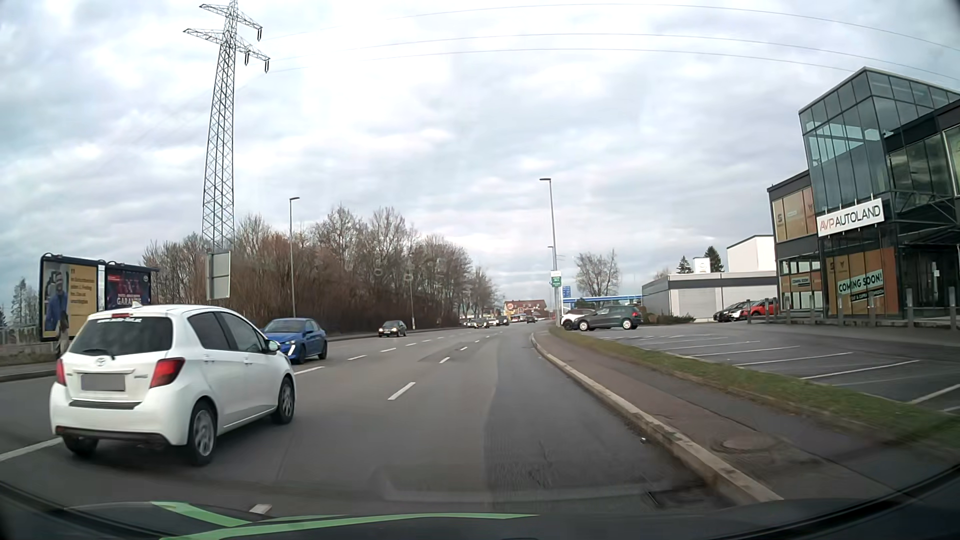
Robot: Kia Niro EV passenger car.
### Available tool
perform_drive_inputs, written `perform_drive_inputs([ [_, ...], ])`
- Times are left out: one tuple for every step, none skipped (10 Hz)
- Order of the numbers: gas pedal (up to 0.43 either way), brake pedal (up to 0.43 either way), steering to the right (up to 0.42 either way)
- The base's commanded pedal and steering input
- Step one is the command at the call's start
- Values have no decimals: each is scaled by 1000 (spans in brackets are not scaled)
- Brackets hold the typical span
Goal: Follow the waypoints while adhering to traffic rules and regulations
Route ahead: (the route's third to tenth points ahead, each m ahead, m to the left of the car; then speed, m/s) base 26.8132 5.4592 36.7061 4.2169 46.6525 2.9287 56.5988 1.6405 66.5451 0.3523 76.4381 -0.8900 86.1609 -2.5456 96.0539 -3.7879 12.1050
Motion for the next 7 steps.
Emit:
perform_drive_inputs([
  [87,0,9],
  [87,0,9],
  [87,0,9],
  [98,0,9],
  [98,0,9],
  [98,0,9],
  [98,0,9],
])
